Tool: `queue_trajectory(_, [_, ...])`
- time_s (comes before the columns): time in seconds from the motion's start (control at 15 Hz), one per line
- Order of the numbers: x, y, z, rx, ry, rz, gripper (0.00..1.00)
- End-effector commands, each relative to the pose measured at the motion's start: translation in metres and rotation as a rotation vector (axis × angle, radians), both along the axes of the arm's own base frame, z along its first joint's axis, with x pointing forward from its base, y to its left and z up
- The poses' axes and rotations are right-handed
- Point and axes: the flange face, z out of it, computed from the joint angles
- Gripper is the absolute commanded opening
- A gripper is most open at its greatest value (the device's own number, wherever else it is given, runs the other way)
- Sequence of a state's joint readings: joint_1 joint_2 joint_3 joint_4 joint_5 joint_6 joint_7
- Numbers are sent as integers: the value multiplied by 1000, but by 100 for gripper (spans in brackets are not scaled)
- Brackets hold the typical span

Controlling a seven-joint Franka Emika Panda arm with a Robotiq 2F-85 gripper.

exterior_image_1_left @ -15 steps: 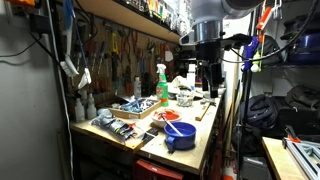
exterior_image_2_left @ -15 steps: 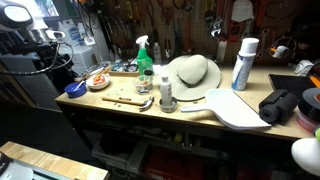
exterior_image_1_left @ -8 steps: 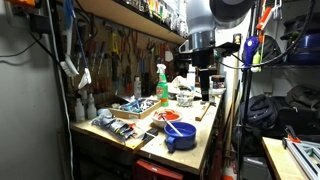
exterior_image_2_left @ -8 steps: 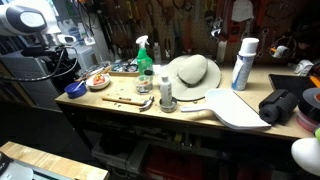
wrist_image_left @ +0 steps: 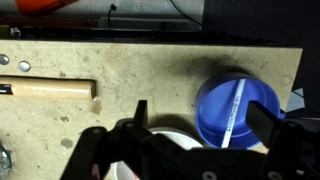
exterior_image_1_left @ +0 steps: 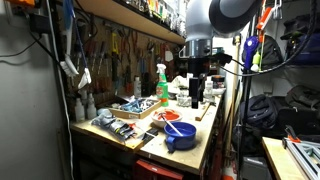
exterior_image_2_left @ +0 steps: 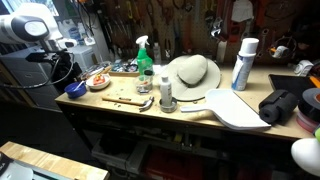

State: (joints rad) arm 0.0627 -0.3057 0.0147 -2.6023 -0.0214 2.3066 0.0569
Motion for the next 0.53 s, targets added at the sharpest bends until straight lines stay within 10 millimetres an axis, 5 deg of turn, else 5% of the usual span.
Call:
queue_trajectory(0.0, [2, 7, -34, -17, -10, -103, 100])
queue_trajectory(0.2, [6, 15, -57, -9, 6, -153, 95])
queue_trajectory(0.27, [9, 19, -62, -5, 4, -164, 89])
queue_trajectory(0.33, [12, 21, -66, -2, -2, -181, 71])
queue_trajectory(0.47, [17, 23, -74, -12, -6, -200, 61])
